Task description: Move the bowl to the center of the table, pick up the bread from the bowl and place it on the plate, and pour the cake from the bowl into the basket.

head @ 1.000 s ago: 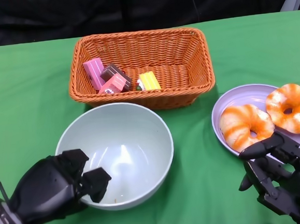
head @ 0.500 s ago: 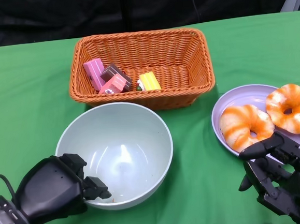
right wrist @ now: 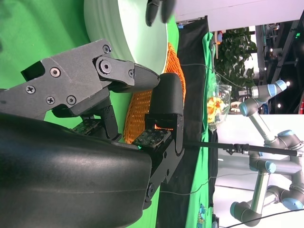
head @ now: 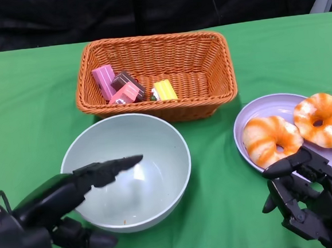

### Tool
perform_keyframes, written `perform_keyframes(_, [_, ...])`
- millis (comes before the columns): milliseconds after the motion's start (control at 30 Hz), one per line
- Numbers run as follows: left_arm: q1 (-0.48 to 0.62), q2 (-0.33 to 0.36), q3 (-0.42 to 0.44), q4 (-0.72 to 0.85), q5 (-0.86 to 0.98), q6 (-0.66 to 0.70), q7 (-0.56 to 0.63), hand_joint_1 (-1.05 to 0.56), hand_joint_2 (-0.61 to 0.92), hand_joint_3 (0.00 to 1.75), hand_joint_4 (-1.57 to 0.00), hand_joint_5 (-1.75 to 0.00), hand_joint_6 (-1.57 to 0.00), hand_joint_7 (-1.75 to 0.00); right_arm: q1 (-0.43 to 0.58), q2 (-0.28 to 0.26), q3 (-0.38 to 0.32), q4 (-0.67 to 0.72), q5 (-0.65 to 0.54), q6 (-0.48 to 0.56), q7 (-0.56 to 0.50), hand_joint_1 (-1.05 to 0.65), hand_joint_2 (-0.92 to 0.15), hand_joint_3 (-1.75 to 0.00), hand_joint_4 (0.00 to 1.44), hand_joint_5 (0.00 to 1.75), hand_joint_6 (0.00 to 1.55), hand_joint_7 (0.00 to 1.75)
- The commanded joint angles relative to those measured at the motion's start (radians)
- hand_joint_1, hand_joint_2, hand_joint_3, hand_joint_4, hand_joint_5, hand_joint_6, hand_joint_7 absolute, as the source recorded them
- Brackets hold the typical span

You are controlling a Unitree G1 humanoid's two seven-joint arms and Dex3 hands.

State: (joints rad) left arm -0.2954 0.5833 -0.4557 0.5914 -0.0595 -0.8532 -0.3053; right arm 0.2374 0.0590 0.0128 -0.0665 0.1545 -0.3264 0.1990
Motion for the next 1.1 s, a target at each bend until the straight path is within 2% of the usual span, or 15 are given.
perform_keyframes(33, [0.067, -0.069, 0.130, -0.073, -0.365, 0.149, -0.253, -1.05, 0.92, 0.46, -0.09, -0.03, -0.08, -0.03, 0.002, -0.013, -0.002, -0.002, 0.017, 0.003, 0.010, -0.18, -0.74, -0.70, 0.65, 1.65, 0.62, 1.34])
perform_keyframes(100, [0.093, -0.125, 0.186, -0.115, -0.467, 0.205, -0.294, -0.97, 0.92, 0.31, -0.21, -0.07, -0.18, -0.04, 0.002, -0.013, -0.001, -0.004, 0.015, 0.006, 0.009, -0.19, -0.74, -0.69, 0.66, 1.65, 0.62, 1.34])
perform_keyframes(167, [0.113, -0.169, 0.239, -0.147, -0.517, 0.250, -0.318, -0.63, 0.92, 0.16, -0.40, -0.15, -0.38, -0.08, 0.002, -0.010, 0.000, -0.007, 0.017, 0.012, 0.008, -0.18, -0.74, -0.69, 0.66, 1.65, 0.62, 1.35])
perform_keyframes(200, [0.123, -0.196, 0.267, -0.166, -0.540, 0.278, -0.326, -0.58, 0.92, 0.13, -0.44, -0.16, -0.42, -0.08, 0.002, -0.011, 0.000, -0.009, 0.019, 0.016, 0.010, -0.18, -0.74, -0.69, 0.66, 1.65, 0.62, 1.35])
perform_keyframes(267, [0.135, -0.233, 0.312, -0.193, -0.553, 0.320, -0.346, -0.28, 0.92, 0.13, -0.76, -0.33, -0.71, -0.16, 0.002, -0.012, 0.000, -0.011, 0.021, 0.021, 0.013, -0.18, -0.74, -0.70, 0.67, 1.65, 0.62, 1.35])
perform_keyframes(300, [0.148, -0.258, 0.330, -0.212, -0.553, 0.338, -0.338, -0.24, 0.92, 0.14, -0.81, -0.35, -0.76, -0.17, 0.003, -0.013, 0.001, -0.015, 0.021, 0.026, 0.015, -0.18, -0.74, -0.70, 0.67, 1.65, 0.62, 1.35])
perform_keyframes(333, [0.156, -0.277, 0.347, -0.227, -0.547, 0.351, -0.335, -0.12, 0.90, 0.30, -0.92, -0.56, -0.94, -0.26, 0.003, -0.013, 0.002, -0.017, 0.021, 0.030, 0.015, -0.18, -0.74, -0.70, 0.67, 1.65, 0.62, 1.35])
perform_keyframes(367, [0.172, -0.294, 0.358, -0.242, -0.534, 0.365, -0.328, -0.04, 0.84, 0.53, -0.92, -0.88, -1.08, -0.35, 0.005, -0.014, 0.005, -0.022, 0.019, 0.035, 0.017, -0.18, -0.74, -0.70, 0.67, 1.64, 0.61, 1.34])
perform_keyframes(433, [0.203, -0.318, 0.374, -0.272, -0.497, 0.387, -0.317, 0.03, 0.65, 1.02, -0.83, -1.37, -0.94, -0.94, 0.007, -0.022, 0.011, -0.028, -0.002, 0.032, 0.017, -0.18, -0.74, -0.69, 0.67, 1.64, 0.61, 1.34])
perform_keyframes(467, [0.220, -0.324, 0.378, -0.291, -0.478, 0.402, -0.312, 0.05, 0.61, 1.14, -0.81, -1.51, -0.85, -1.18, 0.008, -0.028, 0.015, -0.033, -0.018, 0.026, 0.016, -0.17, -0.73, -0.69, 0.67, 1.64, 0.61, 1.33])
perform_keyframes(500, [0.234, -0.326, 0.382, -0.311, -0.467, 0.421, -0.315, 0.04, 0.59, 1.22, -0.79, -1.65, -0.78, -1.39, 0.008, -0.035, 0.018, -0.037, -0.031, 0.016, 0.017, -0.17, -0.72, -0.70, 0.68, 1.63, 0.61, 1.34])
perform_keyframes(567, [0.249, -0.333, 0.393, -0.337, -0.451, 0.452, -0.322, 0.03, 0.59, 1.25, -0.79, -1.73, -0.71, -1.55, 0.008, -0.043, 0.022, -0.042, -0.042, 0.006, 0.018, -0.15, -0.70, -0.75, 0.69, 1.62, 0.61, 1.34])
perform_keyframes(700, [0.291, -0.318, 0.402, -0.411, -0.431, 0.504, -0.364, 0.00, 0.63, 1.19, -0.77, -1.75, -0.64, -1.64, 0.012, -0.071, 0.027, -0.089, -0.054, 0.022, 0.026, -0.15, -0.66, -0.80, 0.71, 1.58, 0.64, 1.31])
perform_keyframes(800, [0.310, -0.318, 0.406, -0.453, -0.400, 0.519, -0.365, -0.02, 0.60, 1.24, -0.80, -1.75, -0.65, -1.64, 0.013, -0.085, 0.032, -0.121, -0.049, 0.043, 0.034, -0.15, -0.62, -0.88, 0.72, 1.56, 0.65, 1.29])
perform_keyframes(1100, [0.312, -0.318, 0.421, -0.496, -0.369, 0.568, -0.402, -0.02, 0.56, 1.25, -0.81, -1.75, -0.69, -1.60, 0.012, -0.129, 0.059, -0.127, -0.065, -0.017, 0.088, -0.08, -0.57, -1.03, 0.76, 1.58, 0.69, 1.30])
